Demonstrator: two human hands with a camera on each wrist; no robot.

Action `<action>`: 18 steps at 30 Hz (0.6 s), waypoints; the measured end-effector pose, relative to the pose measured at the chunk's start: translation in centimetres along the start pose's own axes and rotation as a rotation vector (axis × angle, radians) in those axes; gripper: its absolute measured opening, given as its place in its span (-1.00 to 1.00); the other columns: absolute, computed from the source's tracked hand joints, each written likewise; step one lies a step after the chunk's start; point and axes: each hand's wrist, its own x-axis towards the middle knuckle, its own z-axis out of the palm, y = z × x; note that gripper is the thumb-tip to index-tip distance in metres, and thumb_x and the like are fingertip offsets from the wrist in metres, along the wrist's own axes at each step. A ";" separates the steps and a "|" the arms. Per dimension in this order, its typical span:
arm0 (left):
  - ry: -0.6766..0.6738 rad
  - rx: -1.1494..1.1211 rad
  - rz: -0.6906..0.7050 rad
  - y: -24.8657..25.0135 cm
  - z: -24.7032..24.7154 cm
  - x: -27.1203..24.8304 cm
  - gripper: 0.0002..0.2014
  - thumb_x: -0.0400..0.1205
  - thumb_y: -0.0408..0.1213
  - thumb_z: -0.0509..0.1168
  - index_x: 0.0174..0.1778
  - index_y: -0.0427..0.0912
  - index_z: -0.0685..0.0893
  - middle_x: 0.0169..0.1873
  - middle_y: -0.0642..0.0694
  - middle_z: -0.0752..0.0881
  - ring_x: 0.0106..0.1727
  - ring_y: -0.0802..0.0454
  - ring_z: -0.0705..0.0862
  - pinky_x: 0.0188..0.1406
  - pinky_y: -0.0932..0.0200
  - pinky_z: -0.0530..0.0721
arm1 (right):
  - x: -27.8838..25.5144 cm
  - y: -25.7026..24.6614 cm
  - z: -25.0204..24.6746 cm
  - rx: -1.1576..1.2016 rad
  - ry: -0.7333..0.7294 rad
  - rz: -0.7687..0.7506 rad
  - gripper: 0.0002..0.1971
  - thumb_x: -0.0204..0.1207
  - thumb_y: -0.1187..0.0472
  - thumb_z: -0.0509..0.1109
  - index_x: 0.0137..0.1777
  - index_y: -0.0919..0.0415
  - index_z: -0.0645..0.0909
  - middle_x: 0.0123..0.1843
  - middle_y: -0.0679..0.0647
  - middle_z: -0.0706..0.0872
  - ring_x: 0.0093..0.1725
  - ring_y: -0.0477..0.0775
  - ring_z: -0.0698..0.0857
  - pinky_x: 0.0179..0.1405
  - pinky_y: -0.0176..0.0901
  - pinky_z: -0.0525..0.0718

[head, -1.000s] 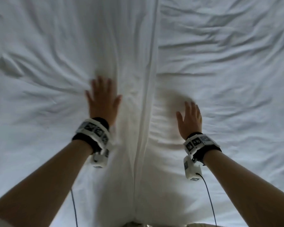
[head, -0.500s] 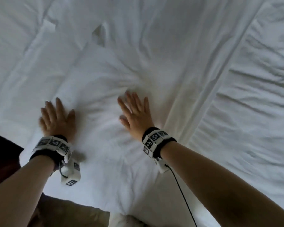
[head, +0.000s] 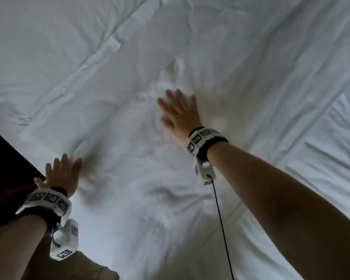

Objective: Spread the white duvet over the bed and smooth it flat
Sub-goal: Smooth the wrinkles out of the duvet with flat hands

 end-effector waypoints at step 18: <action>0.322 0.356 1.014 20.5 1.8 -3.3 -0.34 0.61 0.12 -0.24 0.66 -0.01 0.04 0.68 -0.15 -0.02 0.68 -0.18 -0.02 0.59 -0.22 -0.20 | -12.0 8.7 7.1 0.186 0.075 0.650 -0.36 0.66 -0.13 -0.03 0.68 -0.04 -0.14 0.72 0.09 -0.17 0.70 0.21 -0.16 0.58 0.37 -0.27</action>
